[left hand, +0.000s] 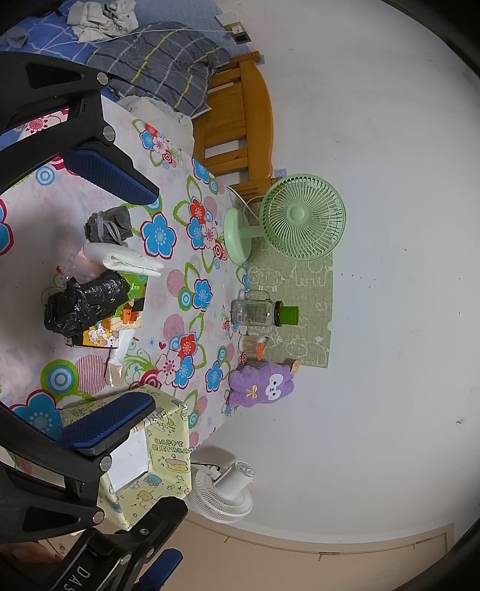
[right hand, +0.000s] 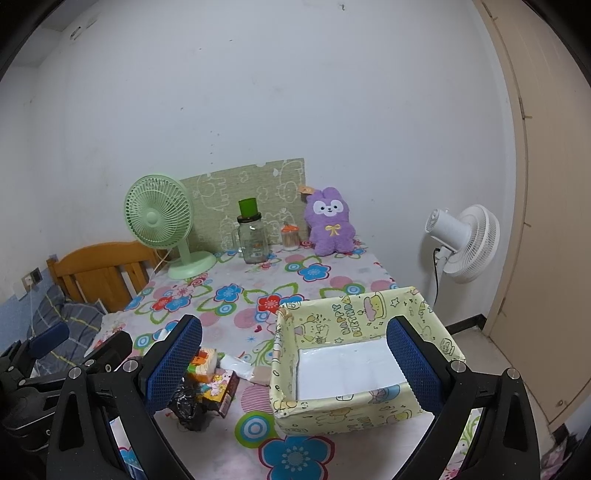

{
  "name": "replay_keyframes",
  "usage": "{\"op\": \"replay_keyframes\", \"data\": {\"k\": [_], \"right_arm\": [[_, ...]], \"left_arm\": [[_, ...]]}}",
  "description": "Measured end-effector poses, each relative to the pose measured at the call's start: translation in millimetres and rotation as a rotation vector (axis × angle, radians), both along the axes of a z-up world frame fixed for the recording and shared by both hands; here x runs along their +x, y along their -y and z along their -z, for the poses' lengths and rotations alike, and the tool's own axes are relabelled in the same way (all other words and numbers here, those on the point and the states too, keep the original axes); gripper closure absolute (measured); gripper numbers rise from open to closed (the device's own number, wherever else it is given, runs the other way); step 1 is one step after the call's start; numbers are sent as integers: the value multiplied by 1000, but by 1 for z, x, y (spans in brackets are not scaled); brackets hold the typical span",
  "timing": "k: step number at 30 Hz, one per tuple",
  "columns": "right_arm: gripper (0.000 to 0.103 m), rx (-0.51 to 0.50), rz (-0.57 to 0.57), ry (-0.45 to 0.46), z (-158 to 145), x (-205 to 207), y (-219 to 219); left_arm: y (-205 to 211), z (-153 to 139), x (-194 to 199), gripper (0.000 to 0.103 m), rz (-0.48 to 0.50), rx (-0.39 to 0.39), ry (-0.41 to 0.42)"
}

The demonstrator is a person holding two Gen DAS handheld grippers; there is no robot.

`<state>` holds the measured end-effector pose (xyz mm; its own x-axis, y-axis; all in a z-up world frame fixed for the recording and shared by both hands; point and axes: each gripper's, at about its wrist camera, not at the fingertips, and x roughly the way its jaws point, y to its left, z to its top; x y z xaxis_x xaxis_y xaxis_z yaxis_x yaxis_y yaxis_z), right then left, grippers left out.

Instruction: Organize soft objects

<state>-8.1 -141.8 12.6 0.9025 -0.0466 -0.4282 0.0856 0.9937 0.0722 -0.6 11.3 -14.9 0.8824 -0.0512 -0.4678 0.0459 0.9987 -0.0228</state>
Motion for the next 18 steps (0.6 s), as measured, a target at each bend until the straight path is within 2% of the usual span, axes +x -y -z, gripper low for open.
{"op": "replay_keyframes", "data": {"k": [10, 18], "right_arm": [[2, 2, -13, -9, 4, 10, -6], [6, 32, -26, -46, 20, 25, -17]], "left_arm": [[-3, 5, 6, 5, 6, 6, -9], [-12, 22, 17, 9, 8, 5, -42]]}}
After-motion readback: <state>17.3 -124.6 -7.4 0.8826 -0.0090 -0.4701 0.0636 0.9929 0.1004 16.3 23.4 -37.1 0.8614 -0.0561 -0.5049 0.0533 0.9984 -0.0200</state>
